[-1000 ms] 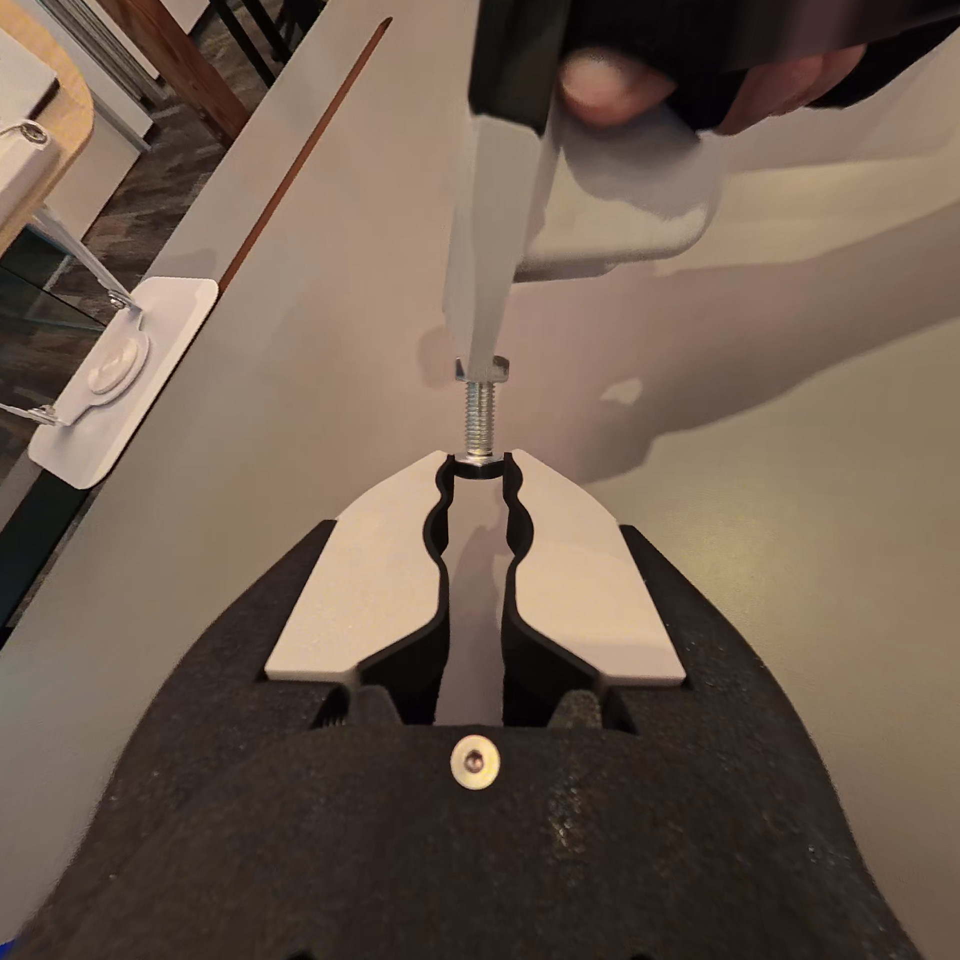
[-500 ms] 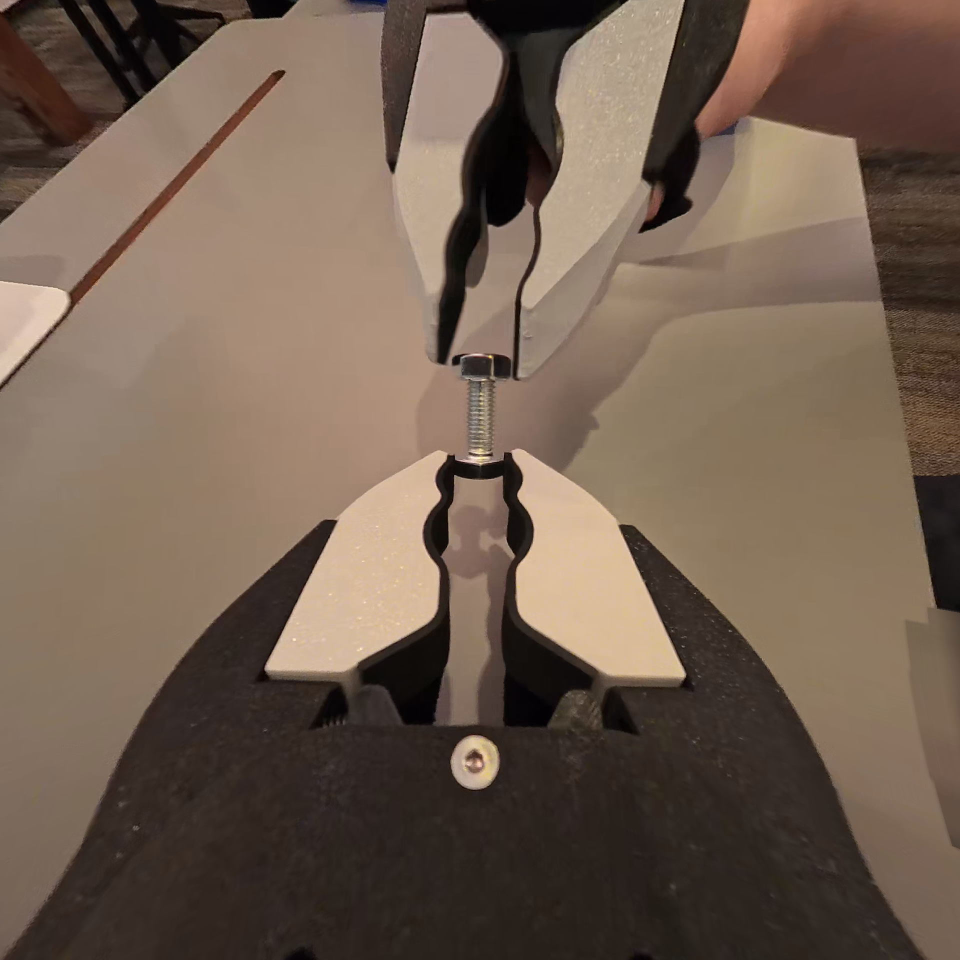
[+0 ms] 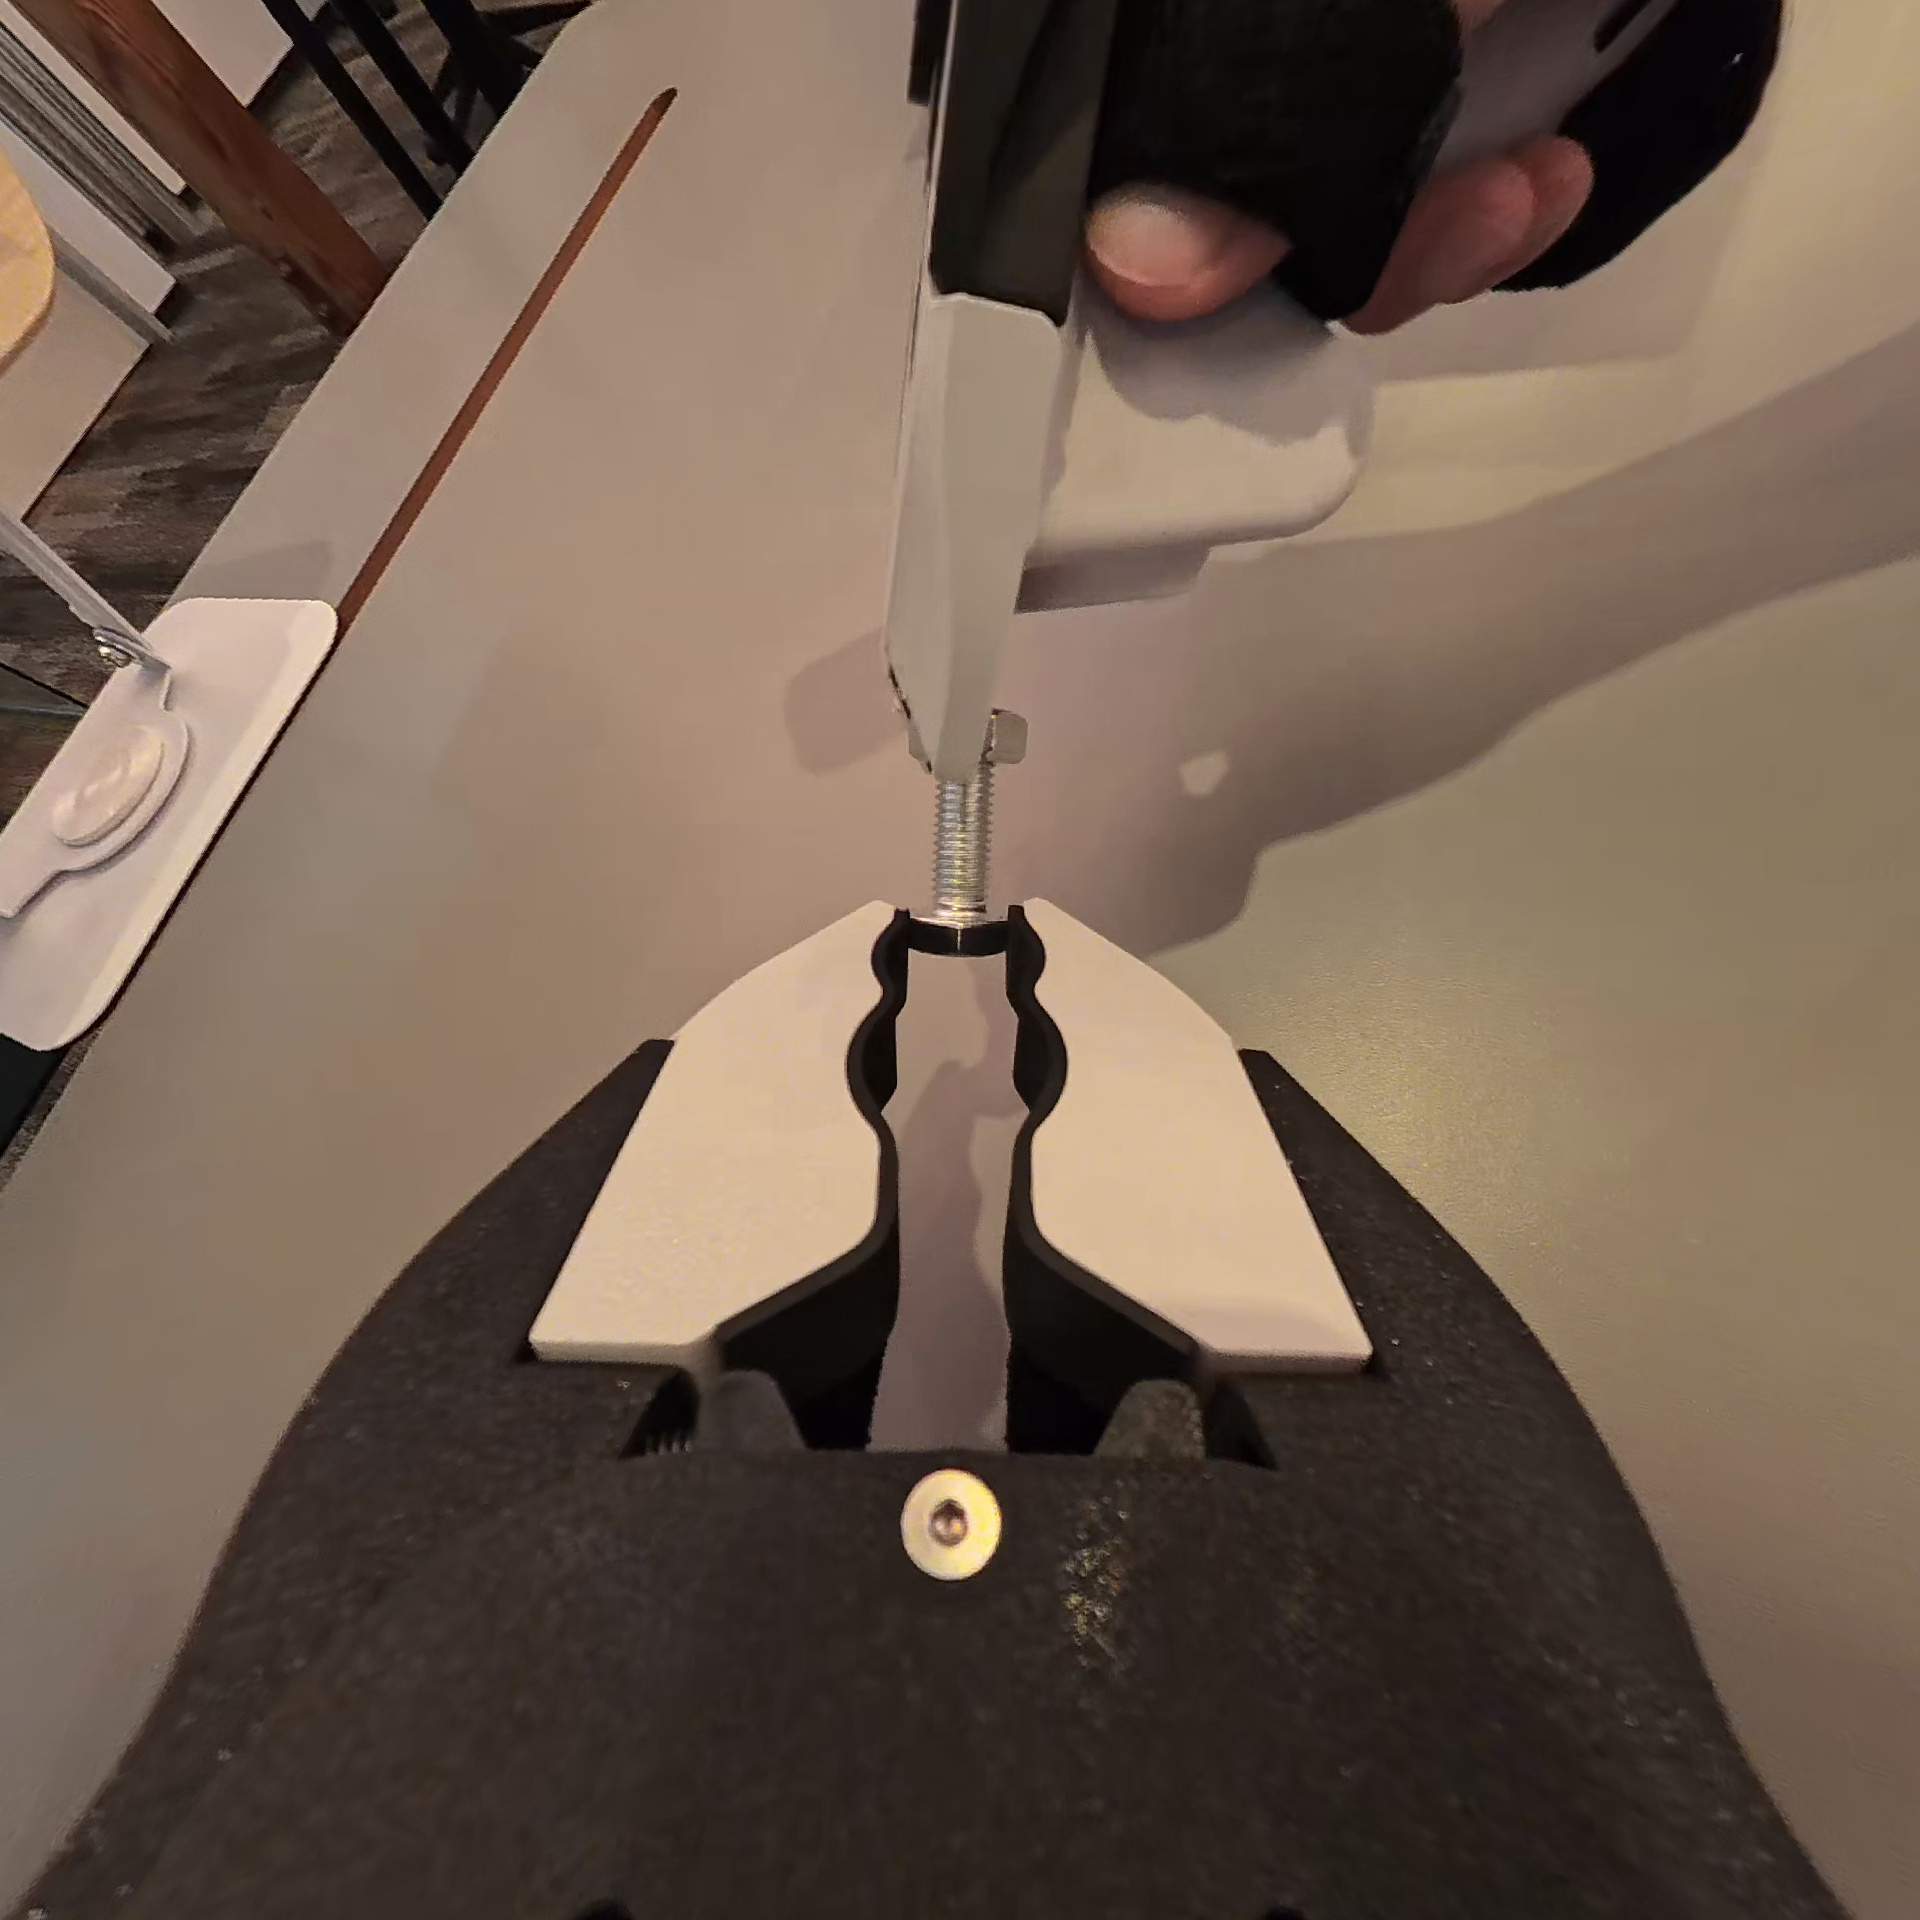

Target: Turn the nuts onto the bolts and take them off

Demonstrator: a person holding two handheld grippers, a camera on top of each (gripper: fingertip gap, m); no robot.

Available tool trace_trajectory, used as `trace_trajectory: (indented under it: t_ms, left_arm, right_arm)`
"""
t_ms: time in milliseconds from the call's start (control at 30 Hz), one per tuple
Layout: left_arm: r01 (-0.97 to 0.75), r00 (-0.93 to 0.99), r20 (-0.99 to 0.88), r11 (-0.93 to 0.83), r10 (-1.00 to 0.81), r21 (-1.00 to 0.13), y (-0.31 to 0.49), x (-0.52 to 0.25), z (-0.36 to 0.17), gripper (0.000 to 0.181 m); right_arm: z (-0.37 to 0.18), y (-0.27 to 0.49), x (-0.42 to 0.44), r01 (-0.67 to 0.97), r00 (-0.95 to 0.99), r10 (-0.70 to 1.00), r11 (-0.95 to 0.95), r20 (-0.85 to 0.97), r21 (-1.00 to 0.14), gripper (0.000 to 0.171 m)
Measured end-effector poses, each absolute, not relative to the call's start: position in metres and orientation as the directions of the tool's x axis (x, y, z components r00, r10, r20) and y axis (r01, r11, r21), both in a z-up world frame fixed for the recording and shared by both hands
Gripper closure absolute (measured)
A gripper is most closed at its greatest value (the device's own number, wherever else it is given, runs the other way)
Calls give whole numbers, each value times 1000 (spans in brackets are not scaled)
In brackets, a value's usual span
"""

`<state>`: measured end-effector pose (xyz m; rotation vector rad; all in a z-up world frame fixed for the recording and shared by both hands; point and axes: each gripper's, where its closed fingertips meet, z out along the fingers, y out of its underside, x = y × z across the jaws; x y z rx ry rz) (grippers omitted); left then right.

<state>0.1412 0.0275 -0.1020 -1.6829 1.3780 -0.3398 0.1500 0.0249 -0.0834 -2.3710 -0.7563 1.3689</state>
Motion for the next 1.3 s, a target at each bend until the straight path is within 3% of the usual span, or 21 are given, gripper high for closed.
trace_trajectory:
  t_ms: [133, 233, 300, 433, 500, 633, 733, 833, 933, 1000, 1067, 1133, 1233, 1300]
  left_arm:
    - [-621, 329, -285, 21, -900, -784, 24, 142, -100, 164]
    - [-573, 301, -205, -5, -931, -820, 16, 144, -94, 164]
    - [-535, 294, -164, -21, -942, -844, 13, 147, -88, 163]
    - [-547, 305, -201, 2, -931, -837, 15, 146, -88, 164]
    - [-560, 319, -228, 11, -920, -829, 19, 144, -88, 164]
    - [-594, 338, -298, 44, -893, -803, 25, 141, -91, 164]
    - [-605, 331, -315, 56, -889, -795, 24, 142, -92, 164]
    - [-609, 333, -317, 54, -888, -791, 25, 141, -93, 164]
    - [-598, 324, -288, 40, -901, -800, 23, 141, -93, 164]
    - [-576, 305, -240, 22, -922, -817, 18, 143, -91, 164]
    - [-552, 268, -187, 9, -945, -834, 10, 145, -89, 164]
    - [-537, 263, -175, 7, -949, -844, 8, 147, -86, 164]
    - [-543, 269, -195, 18, -943, -839, 9, 147, -86, 164]
    - [-551, 279, -211, 24, -937, -834, 12, 146, -87, 164]
  right_arm:
    - [-80, 22, 149, 440, 325, 780, -626, -535, -644, 154]
    - [-73, 14, 150, 546, 106, 975, -220, -194, -809, 154]
    - [-68, 11, 153, 540, 10, 999, 22, 33, -841, 154]
    - [-66, 13, 150, 493, 76, 995, -92, -62, -865, 151]
    - [-64, 21, 151, 430, 188, 957, -283, -221, -857, 131]
    - [-67, 26, 155, 301, 326, 725, -688, -606, -661, 134]
    - [-73, 23, 154, 266, 345, 612, -791, -711, -551, 138]
    - [-78, 20, 154, 309, 359, 624, -781, -694, -542, 151]
    - [-77, 18, 153, 389, 331, 732, -681, -596, -620, 154]
    - [-75, 13, 154, 489, 238, 871, -491, -431, -722, 154]
    - [-73, 7, 156, 553, 80, 986, -167, -147, -816, 154]
    - [-69, 6, 157, 542, 13, 996, 67, 88, -838, 154]
    - [-68, 8, 155, 514, 56, 996, 33, 72, -857, 152]
    - [-65, 10, 153, 450, 126, 987, -147, -101, -881, 129]
